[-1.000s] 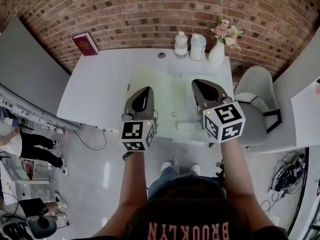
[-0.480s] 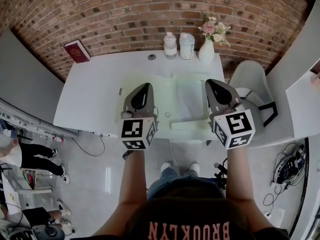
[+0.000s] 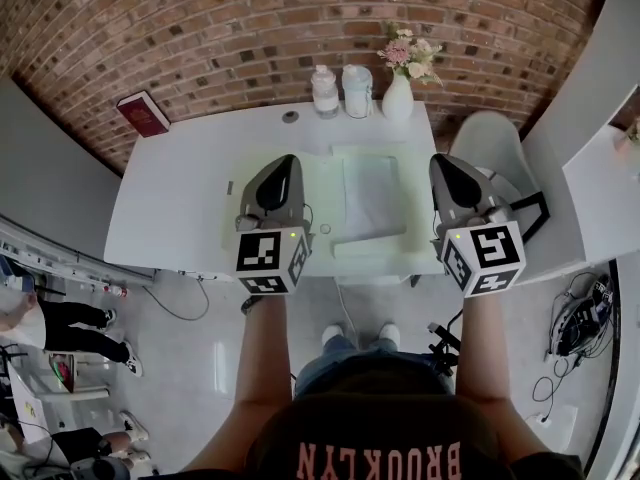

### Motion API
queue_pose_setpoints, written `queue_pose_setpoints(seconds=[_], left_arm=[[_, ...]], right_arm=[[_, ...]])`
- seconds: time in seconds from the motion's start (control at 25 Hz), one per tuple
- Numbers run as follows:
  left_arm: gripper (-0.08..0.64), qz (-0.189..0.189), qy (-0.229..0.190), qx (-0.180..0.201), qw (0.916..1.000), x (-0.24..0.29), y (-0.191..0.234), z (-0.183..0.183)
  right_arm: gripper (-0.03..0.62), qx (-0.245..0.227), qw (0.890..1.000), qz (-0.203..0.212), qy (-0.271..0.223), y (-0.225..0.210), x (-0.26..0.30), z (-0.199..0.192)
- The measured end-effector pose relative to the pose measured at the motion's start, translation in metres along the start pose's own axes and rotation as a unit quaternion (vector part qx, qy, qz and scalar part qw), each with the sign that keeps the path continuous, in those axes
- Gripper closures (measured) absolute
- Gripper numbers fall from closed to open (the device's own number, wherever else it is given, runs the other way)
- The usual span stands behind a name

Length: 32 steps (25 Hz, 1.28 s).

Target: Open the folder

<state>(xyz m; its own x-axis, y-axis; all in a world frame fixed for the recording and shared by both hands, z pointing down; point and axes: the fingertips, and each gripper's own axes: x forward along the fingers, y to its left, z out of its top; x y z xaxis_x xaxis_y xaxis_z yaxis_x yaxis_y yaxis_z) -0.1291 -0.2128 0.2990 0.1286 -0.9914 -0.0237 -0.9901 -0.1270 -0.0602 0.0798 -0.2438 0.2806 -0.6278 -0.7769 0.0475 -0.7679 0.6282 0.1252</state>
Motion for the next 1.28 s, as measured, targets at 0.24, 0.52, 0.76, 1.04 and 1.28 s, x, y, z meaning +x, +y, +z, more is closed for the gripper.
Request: queue_pose_setpoints(seconds=[0.24,0.52,0.76,1.04,1.28], left_arm=[[0.561,-0.009,-0.011,0.01,0.9999,0.005,-0.008,0.012],[0.561,-0.017,-0.015,0.017,0.9996,0.009,-0.014,0.019],[0.561,-0.021,-0.016,0.019,0.9995,0.01,-0.017,0.022],[0.561,-0.027,-0.016,0.022,0.9993,0.01,-0.021,0.022],[0.561,-0.03,-0.016,0.023,0.9992,0.008,-0.022,0.023]], right_arm=[[0.595,0.012,1.0,-0.021,-0.006,-0.018,-0.008,0.001],[0.595,0.02,0.999,-0.036,-0.005,-0.029,-0.014,0.001],[0.595,0.021,0.999,-0.044,-0.004,-0.033,-0.018,0.002],[0.595,0.019,0.999,-0.046,-0.005,-0.033,-0.021,0.001],[0.595,0.018,0.999,-0.047,-0.006,-0.031,-0.023,0.003]])
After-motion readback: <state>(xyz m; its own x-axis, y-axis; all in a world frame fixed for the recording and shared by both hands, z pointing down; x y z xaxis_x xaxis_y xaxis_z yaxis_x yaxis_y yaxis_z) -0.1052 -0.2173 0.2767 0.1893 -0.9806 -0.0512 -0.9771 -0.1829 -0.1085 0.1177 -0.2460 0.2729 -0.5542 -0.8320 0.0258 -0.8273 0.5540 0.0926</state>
